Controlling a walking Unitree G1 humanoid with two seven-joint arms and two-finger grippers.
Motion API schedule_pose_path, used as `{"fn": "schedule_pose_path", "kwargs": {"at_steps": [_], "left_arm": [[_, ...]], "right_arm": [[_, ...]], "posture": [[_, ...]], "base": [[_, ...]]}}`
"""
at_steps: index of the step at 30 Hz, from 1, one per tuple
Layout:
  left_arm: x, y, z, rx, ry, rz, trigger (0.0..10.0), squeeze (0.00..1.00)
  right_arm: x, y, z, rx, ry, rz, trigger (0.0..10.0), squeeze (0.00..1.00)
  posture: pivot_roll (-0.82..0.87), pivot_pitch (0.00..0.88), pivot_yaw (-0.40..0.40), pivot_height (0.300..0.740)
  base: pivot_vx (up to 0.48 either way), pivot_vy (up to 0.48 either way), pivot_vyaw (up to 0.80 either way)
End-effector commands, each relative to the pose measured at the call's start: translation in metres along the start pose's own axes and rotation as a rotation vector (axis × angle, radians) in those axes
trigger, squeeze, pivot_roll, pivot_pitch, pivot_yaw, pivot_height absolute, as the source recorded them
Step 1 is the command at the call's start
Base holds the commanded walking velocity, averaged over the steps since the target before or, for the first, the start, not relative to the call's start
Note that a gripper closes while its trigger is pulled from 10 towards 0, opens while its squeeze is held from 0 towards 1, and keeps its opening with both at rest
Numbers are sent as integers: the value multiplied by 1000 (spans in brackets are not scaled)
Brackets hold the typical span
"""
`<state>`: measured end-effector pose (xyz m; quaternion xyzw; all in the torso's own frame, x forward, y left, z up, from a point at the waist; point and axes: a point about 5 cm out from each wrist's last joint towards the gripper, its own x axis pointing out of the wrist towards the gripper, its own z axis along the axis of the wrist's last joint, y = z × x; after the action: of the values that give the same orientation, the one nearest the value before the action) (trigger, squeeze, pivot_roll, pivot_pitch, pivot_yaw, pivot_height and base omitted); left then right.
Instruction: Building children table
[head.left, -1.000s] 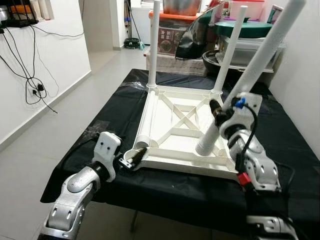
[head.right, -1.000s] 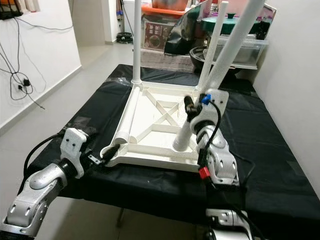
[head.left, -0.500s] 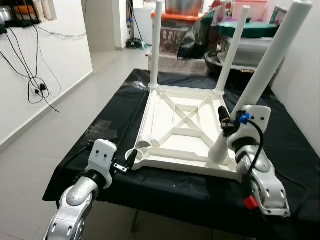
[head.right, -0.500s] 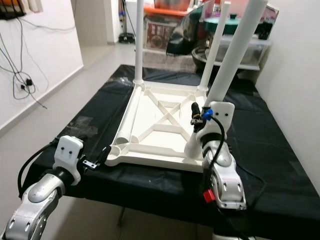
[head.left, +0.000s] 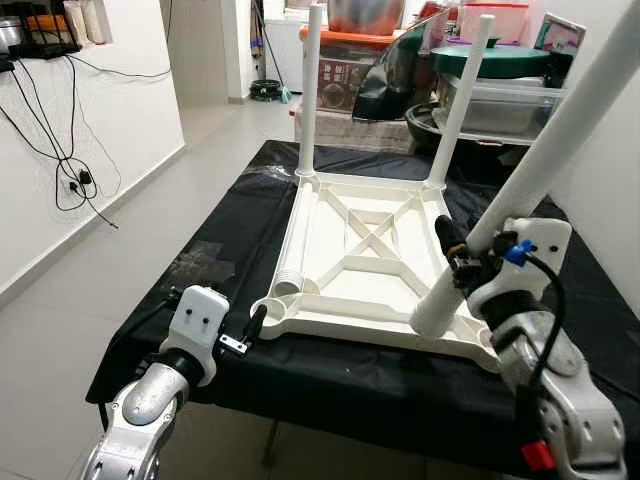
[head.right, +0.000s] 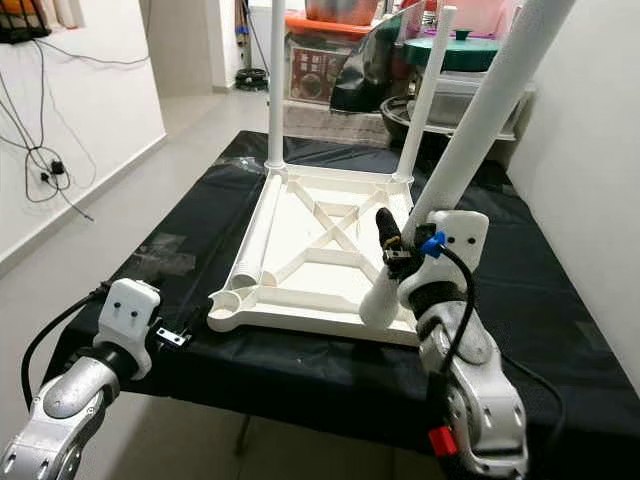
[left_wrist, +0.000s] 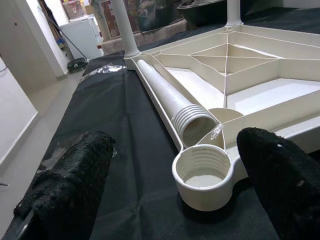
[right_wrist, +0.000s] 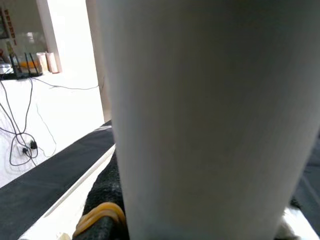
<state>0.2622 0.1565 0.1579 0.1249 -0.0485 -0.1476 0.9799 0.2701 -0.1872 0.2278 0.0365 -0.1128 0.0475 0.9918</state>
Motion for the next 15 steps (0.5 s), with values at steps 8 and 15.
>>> {"fn": "schedule_pose_path", "kwargs": {"at_steps": [8,15], "left_arm": [[-3,-1,3,-17,4,-1,10000,0],[0,-1,2,-8,12,17,10000,0]], "right_arm": [[-6,3,1,-50,2,11,10000,0],[1,2,4,-55,-35,-12,10000,0]], "posture": [[27,0,-54,740],[28,0,-59,740]], "base": [[0,-83,0],[0,-446,0]]}}
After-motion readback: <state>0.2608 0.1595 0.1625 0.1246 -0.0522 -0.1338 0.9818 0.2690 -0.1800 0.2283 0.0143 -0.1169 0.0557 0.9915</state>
